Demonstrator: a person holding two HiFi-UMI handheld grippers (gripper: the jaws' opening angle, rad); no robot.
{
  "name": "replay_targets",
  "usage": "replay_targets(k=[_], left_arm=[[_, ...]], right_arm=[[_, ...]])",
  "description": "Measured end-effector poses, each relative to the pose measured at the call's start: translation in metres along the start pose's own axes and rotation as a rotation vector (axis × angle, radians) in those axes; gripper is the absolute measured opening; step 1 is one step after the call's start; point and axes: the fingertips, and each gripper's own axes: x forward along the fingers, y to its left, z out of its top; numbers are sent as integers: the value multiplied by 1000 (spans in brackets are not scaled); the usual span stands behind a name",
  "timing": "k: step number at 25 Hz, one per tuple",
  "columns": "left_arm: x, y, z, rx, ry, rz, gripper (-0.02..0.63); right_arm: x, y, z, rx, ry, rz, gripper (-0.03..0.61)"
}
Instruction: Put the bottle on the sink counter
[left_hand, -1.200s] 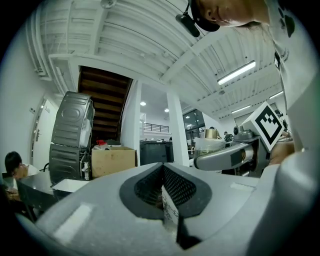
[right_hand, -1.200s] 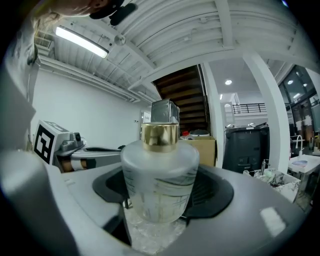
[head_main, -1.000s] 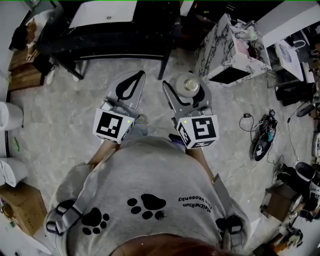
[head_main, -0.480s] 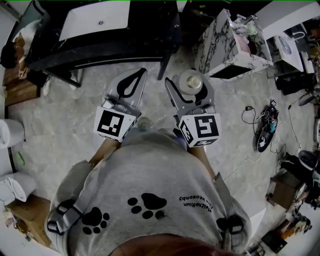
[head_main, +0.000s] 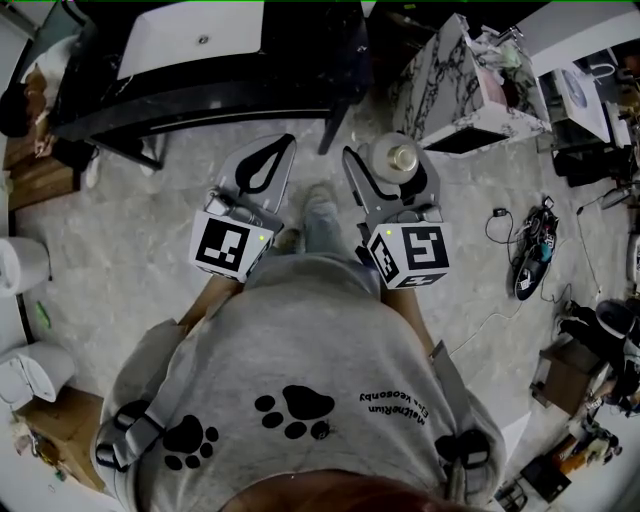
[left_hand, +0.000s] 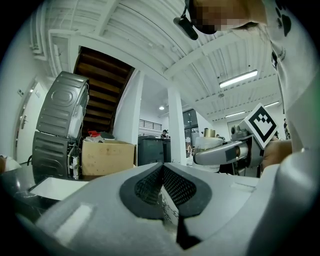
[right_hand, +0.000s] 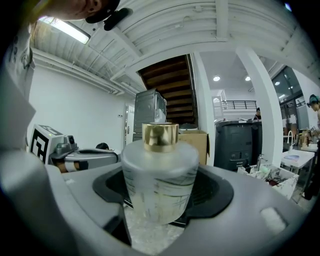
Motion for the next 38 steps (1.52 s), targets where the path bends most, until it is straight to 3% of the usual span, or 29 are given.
replay_targets(k=[14,38], left_arm=[[49,30,10,47,-52,11,2],[284,142,-14,16,3,125,2]], right_arm=[[62,-25,31,-51,-93,68,336],[283,-187,28,-107,-44,226,336]])
